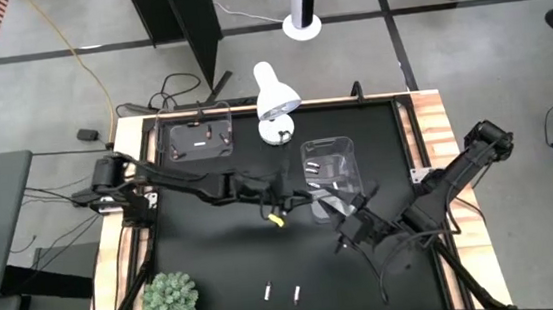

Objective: Sort batteries
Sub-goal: Put the silver battery into the bottom transparent bin

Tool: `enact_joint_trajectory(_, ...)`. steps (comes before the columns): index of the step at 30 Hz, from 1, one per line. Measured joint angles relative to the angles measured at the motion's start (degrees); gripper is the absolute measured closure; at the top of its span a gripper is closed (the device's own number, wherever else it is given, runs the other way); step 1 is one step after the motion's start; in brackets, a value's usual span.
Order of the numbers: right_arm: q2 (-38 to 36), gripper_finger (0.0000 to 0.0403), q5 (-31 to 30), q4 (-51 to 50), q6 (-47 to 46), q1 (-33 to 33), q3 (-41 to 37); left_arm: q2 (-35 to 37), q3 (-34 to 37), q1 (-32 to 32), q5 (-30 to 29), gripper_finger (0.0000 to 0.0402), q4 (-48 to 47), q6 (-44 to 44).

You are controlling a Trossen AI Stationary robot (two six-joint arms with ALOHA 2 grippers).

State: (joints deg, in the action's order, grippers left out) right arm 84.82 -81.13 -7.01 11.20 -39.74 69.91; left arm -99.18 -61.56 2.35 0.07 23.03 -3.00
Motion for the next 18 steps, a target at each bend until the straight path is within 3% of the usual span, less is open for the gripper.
enact_joint_trajectory(11,0.0,0.0243,0.01,0.09,0.68,-0.43,0.0,-14.51,-16.41,-0.11,4.09,0.0361,-11.15,-2.08)
enact_joint_trajectory(18,0.0,0.0243,0.01,0.04,0.74,-0.43,0.0,-18.87,-22.07,-0.35,4.23,0.0361,-18.32,-1.68)
